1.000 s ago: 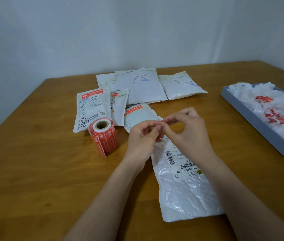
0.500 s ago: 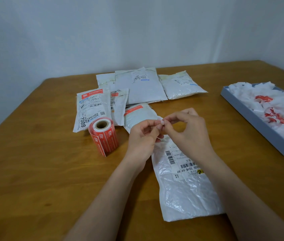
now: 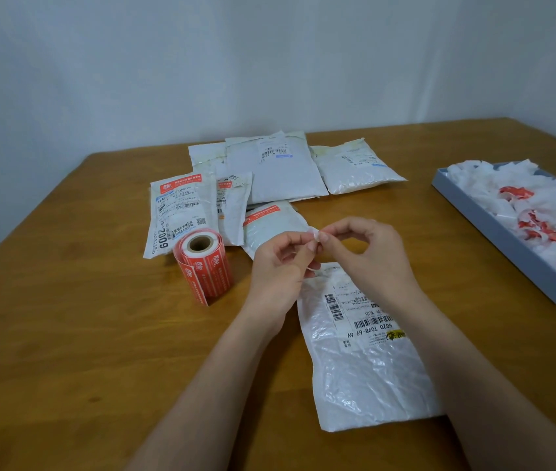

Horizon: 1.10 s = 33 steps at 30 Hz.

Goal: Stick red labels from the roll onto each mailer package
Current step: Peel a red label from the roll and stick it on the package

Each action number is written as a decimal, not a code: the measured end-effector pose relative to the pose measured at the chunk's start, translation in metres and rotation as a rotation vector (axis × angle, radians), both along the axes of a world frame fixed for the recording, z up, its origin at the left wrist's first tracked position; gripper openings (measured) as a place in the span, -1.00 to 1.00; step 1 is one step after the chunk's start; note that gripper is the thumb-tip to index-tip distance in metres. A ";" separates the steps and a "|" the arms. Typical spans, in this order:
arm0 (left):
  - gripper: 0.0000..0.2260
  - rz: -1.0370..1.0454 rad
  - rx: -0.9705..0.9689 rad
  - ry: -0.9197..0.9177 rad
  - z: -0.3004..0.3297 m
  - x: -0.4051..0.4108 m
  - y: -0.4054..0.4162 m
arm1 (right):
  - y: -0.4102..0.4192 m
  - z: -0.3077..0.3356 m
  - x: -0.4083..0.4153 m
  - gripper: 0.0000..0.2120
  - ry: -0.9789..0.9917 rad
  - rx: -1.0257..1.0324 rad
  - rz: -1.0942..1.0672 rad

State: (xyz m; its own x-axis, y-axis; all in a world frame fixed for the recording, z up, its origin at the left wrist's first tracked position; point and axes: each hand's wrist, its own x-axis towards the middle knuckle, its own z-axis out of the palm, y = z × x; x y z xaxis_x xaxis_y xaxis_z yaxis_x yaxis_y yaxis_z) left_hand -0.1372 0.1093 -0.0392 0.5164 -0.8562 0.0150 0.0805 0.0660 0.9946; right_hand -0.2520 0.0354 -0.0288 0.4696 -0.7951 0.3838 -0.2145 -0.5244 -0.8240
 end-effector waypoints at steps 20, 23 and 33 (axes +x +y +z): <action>-0.94 0.038 0.074 0.074 0.003 0.001 0.000 | -0.012 0.005 -0.008 -0.92 -0.333 0.548 -0.056; -0.94 0.042 0.086 0.080 0.004 0.001 0.001 | -0.014 0.008 -0.010 -0.89 -0.399 0.636 -0.070; -0.94 0.048 0.101 0.082 0.005 0.001 0.001 | -0.023 0.014 -0.020 -0.92 -0.508 0.771 -0.090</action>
State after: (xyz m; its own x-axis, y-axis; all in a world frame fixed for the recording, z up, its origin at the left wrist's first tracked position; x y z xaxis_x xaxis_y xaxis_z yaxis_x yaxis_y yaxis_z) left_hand -0.1365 0.1100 -0.0344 0.5525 -0.8256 -0.1144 0.1614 -0.0287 0.9865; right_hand -0.2718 0.0124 -0.0145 0.3141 -0.9413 -0.1238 0.2547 0.2092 -0.9441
